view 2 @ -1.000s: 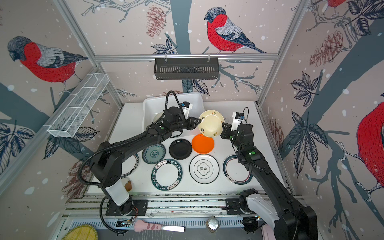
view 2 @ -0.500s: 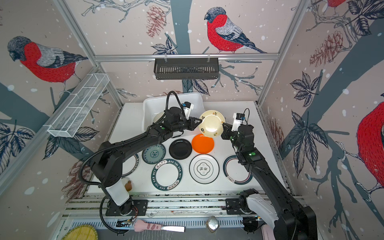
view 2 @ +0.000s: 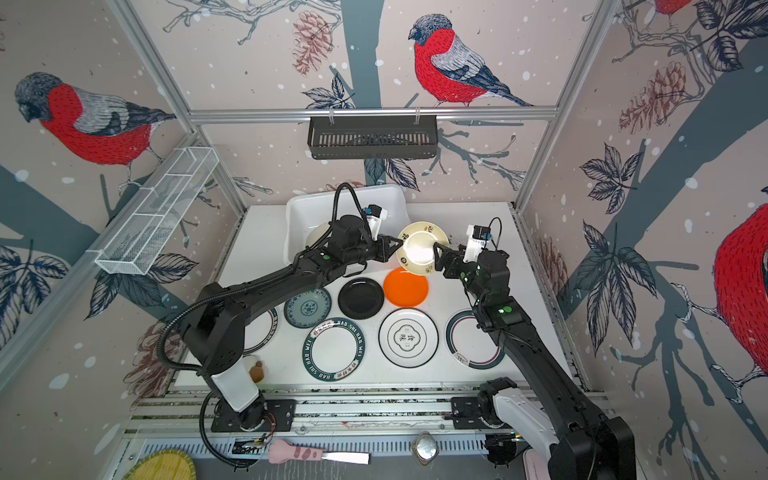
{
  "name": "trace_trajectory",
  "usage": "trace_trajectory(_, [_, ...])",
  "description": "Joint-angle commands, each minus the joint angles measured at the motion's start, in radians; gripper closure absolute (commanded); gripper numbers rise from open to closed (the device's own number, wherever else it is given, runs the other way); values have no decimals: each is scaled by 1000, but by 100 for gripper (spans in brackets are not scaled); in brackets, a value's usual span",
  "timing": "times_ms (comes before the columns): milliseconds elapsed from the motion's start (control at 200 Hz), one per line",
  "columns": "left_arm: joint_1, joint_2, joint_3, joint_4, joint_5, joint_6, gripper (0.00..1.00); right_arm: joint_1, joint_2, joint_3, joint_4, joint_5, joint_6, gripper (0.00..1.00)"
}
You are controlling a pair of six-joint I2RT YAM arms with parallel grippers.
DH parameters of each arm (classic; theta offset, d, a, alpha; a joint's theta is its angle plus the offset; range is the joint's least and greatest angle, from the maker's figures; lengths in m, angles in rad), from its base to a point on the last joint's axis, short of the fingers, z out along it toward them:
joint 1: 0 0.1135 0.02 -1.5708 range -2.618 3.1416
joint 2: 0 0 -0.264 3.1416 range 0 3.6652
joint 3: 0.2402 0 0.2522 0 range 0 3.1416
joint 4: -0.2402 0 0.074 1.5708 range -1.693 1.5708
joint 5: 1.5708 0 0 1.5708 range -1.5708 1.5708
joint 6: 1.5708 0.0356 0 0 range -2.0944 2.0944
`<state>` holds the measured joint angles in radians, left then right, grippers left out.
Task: Place the plates into the plastic bin on the countertop
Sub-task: 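Open the right gripper off the character plate while the left gripper holds it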
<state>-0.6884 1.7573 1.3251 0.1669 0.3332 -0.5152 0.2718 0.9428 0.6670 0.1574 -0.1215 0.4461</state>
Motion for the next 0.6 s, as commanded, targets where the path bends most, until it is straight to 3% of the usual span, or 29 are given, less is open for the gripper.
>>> trace_trajectory(0, [2,-17,5,6,-33,34,100,1,-15,-4,11,49,-9,7])
trace_trajectory(120, [16,-35,19,-44,-74,78,100,1,-30,-12,6,72,-12,0])
trace_trajectory(305, [47,-87,14,-97,-155,121,100,8,-76,-16,-32,174,-20,0])
trace_trajectory(595, [230,-166,-64,-140,-246,104,100,8,-121,-48,-43,155,-53,0])
